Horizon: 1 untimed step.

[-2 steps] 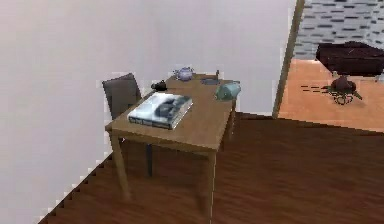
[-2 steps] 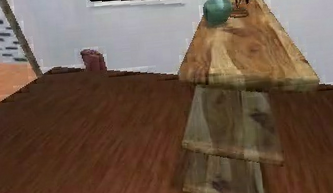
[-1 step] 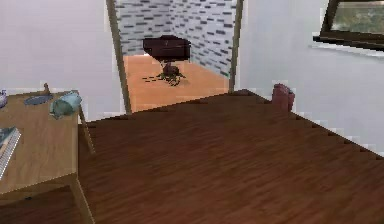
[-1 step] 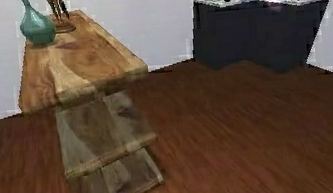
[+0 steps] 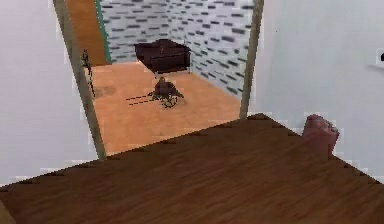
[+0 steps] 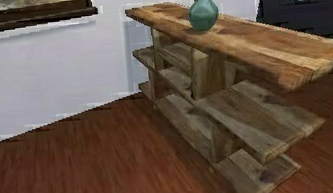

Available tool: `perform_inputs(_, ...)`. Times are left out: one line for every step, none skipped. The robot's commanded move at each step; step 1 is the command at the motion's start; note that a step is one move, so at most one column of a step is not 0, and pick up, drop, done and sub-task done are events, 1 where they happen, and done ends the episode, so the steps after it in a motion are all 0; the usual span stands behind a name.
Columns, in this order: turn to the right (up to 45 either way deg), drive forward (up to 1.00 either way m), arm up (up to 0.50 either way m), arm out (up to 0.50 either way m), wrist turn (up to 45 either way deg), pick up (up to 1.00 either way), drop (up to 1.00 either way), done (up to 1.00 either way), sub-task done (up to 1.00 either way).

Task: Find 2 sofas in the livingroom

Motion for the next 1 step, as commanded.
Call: perform_inputs(0.0, 1.00, 0.00, 0.00, 0.0, 0.00, 0.00, 0.00, 0.00)
